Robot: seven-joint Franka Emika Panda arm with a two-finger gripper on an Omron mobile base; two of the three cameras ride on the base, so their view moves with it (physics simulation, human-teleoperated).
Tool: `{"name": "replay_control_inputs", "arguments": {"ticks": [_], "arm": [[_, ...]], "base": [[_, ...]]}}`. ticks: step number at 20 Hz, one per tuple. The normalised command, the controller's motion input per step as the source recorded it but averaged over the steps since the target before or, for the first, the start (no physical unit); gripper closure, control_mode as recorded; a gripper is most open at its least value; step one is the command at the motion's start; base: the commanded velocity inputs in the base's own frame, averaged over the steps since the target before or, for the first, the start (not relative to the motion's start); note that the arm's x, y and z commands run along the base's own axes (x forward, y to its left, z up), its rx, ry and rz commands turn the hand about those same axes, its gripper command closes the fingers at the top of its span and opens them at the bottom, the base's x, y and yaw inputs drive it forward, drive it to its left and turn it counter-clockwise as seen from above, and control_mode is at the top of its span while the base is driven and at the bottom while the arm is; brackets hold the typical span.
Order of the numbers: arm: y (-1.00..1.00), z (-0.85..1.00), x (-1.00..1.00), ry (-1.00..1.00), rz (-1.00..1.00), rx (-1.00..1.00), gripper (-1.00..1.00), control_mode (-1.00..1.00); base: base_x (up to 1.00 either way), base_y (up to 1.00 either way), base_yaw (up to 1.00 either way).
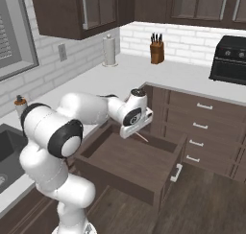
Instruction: Take a straw from the drawer in front and place it inside the glass cup on the dining counter.
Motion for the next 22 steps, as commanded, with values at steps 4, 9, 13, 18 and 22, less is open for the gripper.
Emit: {"name": "replay_control_inputs", "arguments": {"ticks": [4,9,13,18,22], "arm": [[0.09,0.75,-0.58,-0.09,0.0,0.0,1.0,-1.0],[0.11,0.66,-0.54,-0.13,0.0,0.0,1.0,-1.0],[0.15,0.51,-0.53,-0.14,0.0,0.0,1.0,-1.0],[0.04,0.68,-0.34,-0.08,0.01,0.03,1.0,-1.0],[0.0,0.68,-0.14,0.0,0.03,0.02,1.0,-1.0]], "base": [[0.0,0.0,0.0],[0.0,0.0,0.0],[0.0,0.0,0.0],[0.0,0.0,0.0],[0.0,0.0,0.0]]}}
